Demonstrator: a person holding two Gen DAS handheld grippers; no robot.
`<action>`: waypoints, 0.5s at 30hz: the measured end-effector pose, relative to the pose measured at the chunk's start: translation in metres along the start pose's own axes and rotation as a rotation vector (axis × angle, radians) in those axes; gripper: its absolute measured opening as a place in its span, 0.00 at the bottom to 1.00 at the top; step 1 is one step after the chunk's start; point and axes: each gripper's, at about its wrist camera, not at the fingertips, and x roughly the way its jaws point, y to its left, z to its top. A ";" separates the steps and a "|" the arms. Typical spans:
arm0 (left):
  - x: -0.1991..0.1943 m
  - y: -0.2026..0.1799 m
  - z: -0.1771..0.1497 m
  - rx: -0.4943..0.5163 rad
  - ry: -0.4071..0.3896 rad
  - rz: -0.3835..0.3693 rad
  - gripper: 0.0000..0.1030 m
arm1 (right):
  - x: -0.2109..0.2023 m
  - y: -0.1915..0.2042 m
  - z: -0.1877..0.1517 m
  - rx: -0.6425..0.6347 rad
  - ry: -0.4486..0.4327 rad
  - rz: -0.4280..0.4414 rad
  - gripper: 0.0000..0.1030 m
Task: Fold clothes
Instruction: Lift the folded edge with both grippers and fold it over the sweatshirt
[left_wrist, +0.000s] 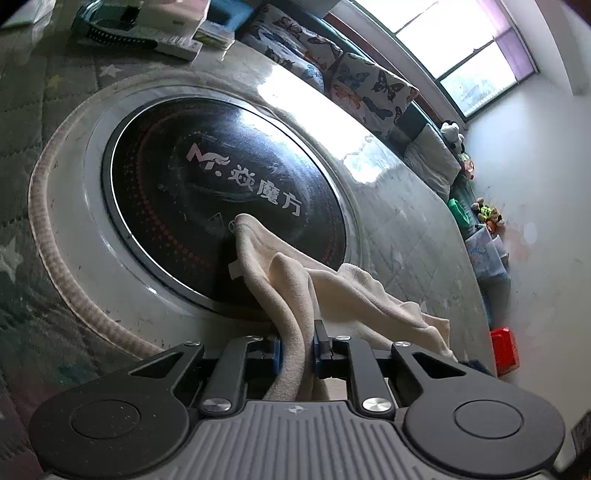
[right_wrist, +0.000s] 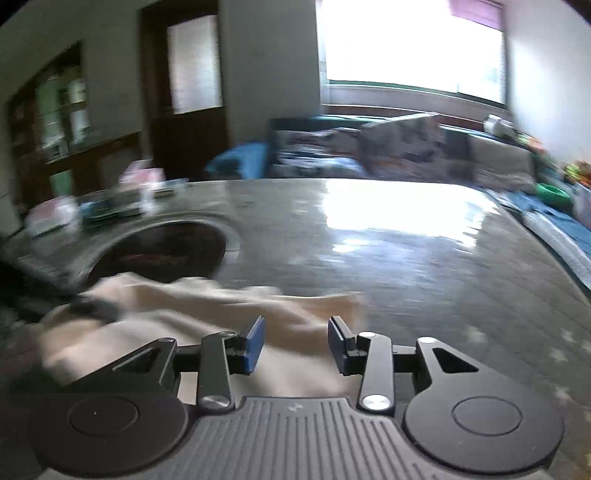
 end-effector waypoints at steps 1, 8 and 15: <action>0.000 -0.001 0.000 0.008 0.000 0.003 0.16 | 0.003 -0.009 -0.001 0.016 0.006 -0.016 0.39; 0.005 -0.006 0.000 0.055 -0.003 0.019 0.16 | 0.028 -0.043 -0.010 0.139 0.057 0.016 0.44; 0.007 -0.011 0.000 0.098 -0.015 0.037 0.16 | 0.020 -0.038 -0.019 0.163 0.048 0.066 0.25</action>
